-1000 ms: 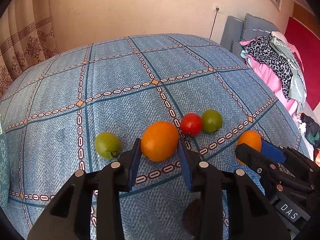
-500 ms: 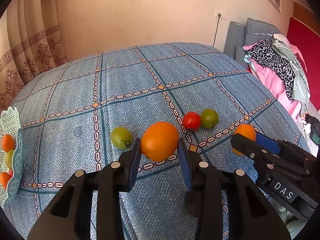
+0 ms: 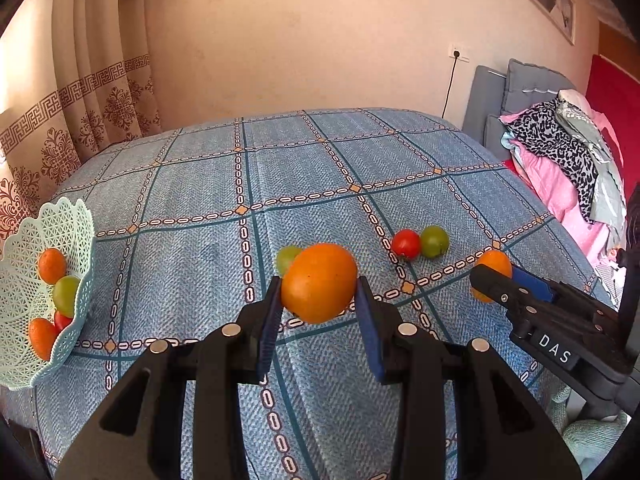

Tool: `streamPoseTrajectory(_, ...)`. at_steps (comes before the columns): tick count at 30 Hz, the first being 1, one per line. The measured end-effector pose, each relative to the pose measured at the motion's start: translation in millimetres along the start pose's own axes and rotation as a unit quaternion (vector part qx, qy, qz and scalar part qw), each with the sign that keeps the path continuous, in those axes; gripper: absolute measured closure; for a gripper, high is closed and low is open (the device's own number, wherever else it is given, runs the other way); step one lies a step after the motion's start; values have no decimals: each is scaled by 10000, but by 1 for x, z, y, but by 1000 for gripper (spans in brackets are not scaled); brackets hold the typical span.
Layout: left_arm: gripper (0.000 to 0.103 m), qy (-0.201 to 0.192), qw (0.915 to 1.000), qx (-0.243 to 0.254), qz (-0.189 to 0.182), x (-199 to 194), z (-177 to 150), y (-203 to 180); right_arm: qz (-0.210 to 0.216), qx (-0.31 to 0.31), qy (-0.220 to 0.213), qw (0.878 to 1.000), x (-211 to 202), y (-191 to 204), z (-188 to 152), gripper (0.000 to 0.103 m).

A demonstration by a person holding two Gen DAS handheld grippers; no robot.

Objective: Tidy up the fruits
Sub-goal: 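Carry both oranges into the turquoise basket while both tools open to release them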

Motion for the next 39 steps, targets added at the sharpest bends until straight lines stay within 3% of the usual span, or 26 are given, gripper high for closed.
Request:
streamPoseTrajectory(19, 66, -584, 9963, -378, 506, -54, 1, 53, 418, -263, -144, 9987, -17, 44, 8, 63)
streamPoseTrajectory(39, 66, -916, 9758, -1169, 1606, -86, -10, 168, 1104, -862, 3, 9901, -10, 160, 20, 63)
Point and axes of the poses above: each gripper's, at about its wrist camera, not at the fingertips, and x roughly the way its jaws point, y to its left, z to its top, the point moved 3 cm from there along x, roughly the way its jaws point
